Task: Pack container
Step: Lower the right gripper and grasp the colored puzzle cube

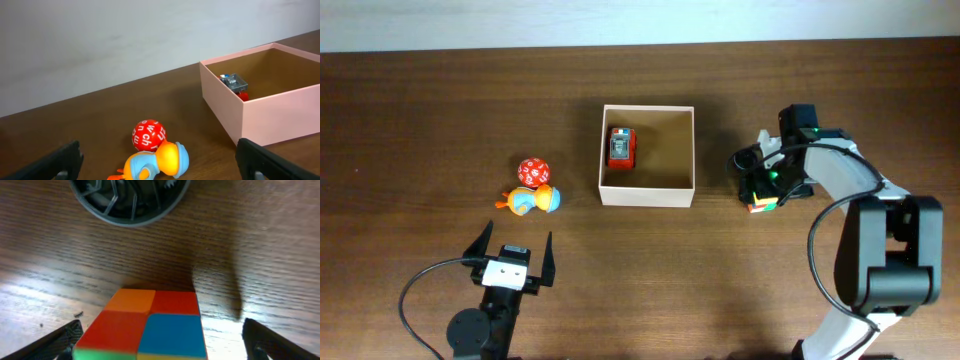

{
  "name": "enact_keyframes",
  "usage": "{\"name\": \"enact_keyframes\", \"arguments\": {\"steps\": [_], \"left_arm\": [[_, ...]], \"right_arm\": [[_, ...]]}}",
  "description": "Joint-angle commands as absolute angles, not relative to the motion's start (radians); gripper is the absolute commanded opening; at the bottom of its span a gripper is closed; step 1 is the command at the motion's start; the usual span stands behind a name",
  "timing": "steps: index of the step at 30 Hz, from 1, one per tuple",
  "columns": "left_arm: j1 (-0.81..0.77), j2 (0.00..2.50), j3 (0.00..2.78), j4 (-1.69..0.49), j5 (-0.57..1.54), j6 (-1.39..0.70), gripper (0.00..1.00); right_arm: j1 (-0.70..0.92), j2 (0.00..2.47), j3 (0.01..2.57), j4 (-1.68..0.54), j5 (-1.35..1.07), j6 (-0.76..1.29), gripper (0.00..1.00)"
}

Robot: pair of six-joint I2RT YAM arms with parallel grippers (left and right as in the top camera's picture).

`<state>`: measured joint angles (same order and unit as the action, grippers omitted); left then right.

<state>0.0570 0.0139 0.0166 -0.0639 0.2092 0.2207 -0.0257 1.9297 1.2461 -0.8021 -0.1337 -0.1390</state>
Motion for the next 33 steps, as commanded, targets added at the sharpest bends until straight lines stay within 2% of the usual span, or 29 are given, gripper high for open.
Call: {"name": "enact_keyframes", "arguments": {"steps": [1,8,14,25,33], "left_arm": [[0.053,0.007,0.010,-0.064,0.205,0.233,0.99],[0.053,0.007,0.010,-0.064,0.205,0.233,0.99],[0.053,0.007,0.010,-0.064,0.205,0.233,0.99],[0.053,0.007,0.010,-0.064,0.205,0.233,0.99],[0.053,0.007,0.010,-0.064,0.205,0.233,0.99]], "right_arm": [[-0.026,1.953,1.238,-0.795,-0.147,-0.154,0.89],[-0.026,1.957,1.238,-0.793,-0.147,-0.154,0.68],[-0.026,1.957,1.238,-0.778,-0.147,-0.154,0.56],[-0.026,1.957,1.272,-0.790,-0.166,-0.142,0.54],[-0.026,1.957,1.451,-0.936,-0.242,-0.142,0.53]]}}
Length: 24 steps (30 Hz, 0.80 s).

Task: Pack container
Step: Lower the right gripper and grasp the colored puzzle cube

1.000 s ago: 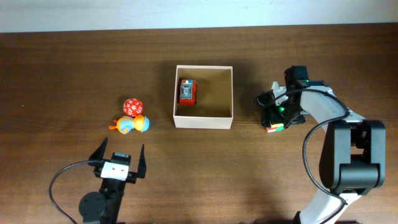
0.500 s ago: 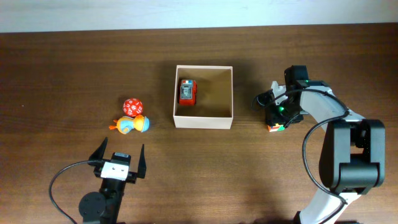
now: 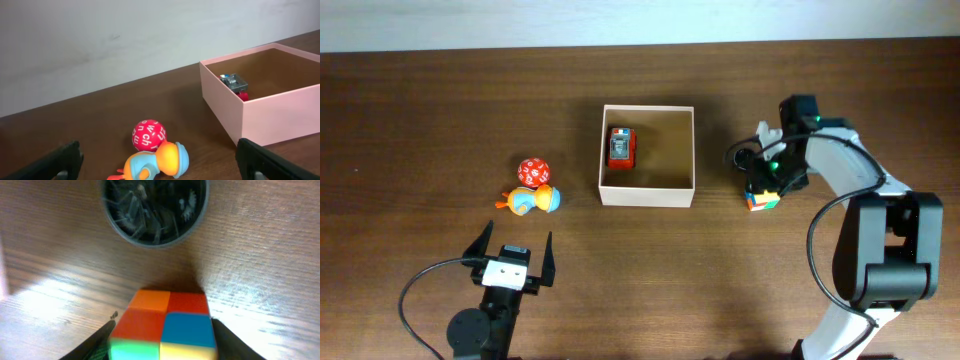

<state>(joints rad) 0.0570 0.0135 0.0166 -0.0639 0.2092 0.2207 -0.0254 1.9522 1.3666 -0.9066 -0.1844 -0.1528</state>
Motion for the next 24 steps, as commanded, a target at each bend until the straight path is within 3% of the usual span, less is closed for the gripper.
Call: {"name": "enact_keyframes", "arguments": {"steps": [1,6,9,16,24], "left_arm": [[0.053,0.007,0.010,-0.064,0.205,0.233,0.99],[0.053,0.007,0.010,-0.064,0.205,0.233,0.99],[0.053,0.007,0.010,-0.064,0.205,0.233,0.99],[0.053,0.007,0.010,-0.064,0.205,0.233,0.99],[0.053,0.007,0.010,-0.064,0.205,0.233,0.99]], "right_arm": [[-0.026,1.957,1.481,-0.962,-0.259,-0.142,0.53],[-0.026,1.957,1.616,-1.084,-0.283,-0.145,0.49],[-0.026,1.957,1.642,-1.114,-0.268,-0.193,0.54],[-0.026,1.957,1.564,-1.081,-0.126,-0.247,0.56],[-0.025,1.961,1.468,-1.027,-0.124,-0.251,0.57]]}}
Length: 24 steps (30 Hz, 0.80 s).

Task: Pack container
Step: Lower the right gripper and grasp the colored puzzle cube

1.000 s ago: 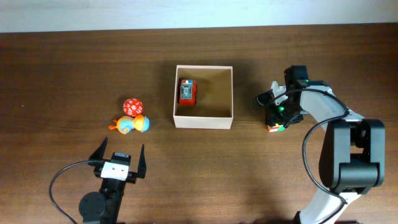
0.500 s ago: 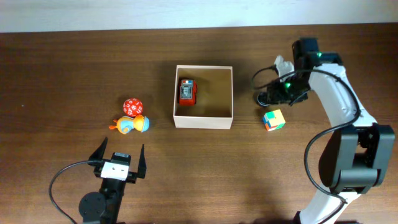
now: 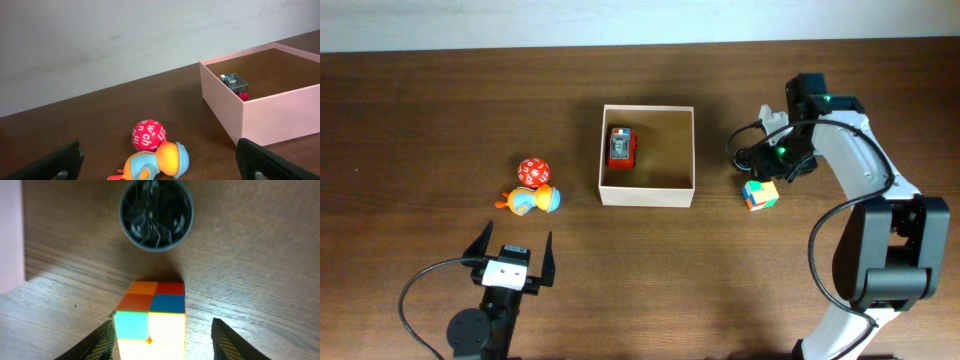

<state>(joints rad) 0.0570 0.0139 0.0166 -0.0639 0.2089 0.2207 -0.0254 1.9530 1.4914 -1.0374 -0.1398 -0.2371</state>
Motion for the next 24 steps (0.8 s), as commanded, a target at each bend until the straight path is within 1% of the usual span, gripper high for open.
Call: {"name": "enact_keyframes", "arguments": {"steps": [1,3,4,15,24], "left_arm": [[0.053,0.007,0.010,-0.064,0.205,0.233,0.99],[0.053,0.007,0.010,-0.064,0.205,0.233,0.99],[0.053,0.007,0.010,-0.064,0.205,0.233,0.99],[0.053,0.007,0.010,-0.064,0.205,0.233,0.99],[0.053,0.007,0.010,-0.064,0.205,0.233,0.99]], "right_arm": [[-0.025,1.963,1.464,-1.025,-0.128,-0.251,0.57],[-0.023,1.967,1.462,-1.026,-0.141,-0.251,0.58],[-0.022,1.970,1.462,-1.027,-0.146,-0.251,0.61],[0.011,1.972,1.462,-1.025,-0.142,-0.266,0.71],[0.011,1.973,1.419,-1.000,-0.142,-0.266,0.71]]}}
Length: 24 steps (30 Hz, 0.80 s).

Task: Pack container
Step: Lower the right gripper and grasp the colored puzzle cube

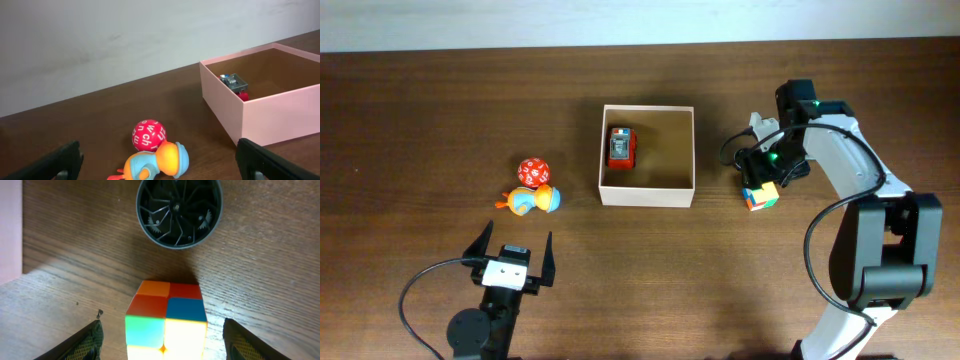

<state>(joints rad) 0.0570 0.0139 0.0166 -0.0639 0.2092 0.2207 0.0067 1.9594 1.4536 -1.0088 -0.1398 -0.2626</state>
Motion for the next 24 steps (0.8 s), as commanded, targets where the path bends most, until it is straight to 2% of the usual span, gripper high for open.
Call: {"name": "enact_keyframes", "arguments": {"steps": [1,7,11,12,15,24], "left_arm": [[0.053,0.007,0.010,-0.064,0.205,0.233,0.99],[0.053,0.007,0.010,-0.064,0.205,0.233,0.99],[0.053,0.007,0.010,-0.064,0.205,0.233,0.99],[0.053,0.007,0.010,-0.064,0.205,0.233,0.99],[0.053,0.007,0.010,-0.064,0.205,0.233,0.99],[0.053,0.007,0.010,-0.064,0.205,0.233,0.99]], "right_arm": [[0.011,1.973,1.401,-0.987,-0.142,-0.265,0.71],[0.011,1.982,1.338,-0.945,-0.142,-0.265,0.70],[0.011,1.985,1.332,-0.933,-0.142,-0.265,0.55],[0.011,1.985,1.332,-0.930,-0.142,-0.265,0.47],[0.011,1.985,1.332,-0.926,-0.142,-0.265,0.35],[0.011,1.985,1.335,-0.919,-0.147,-0.254,0.34]]}}
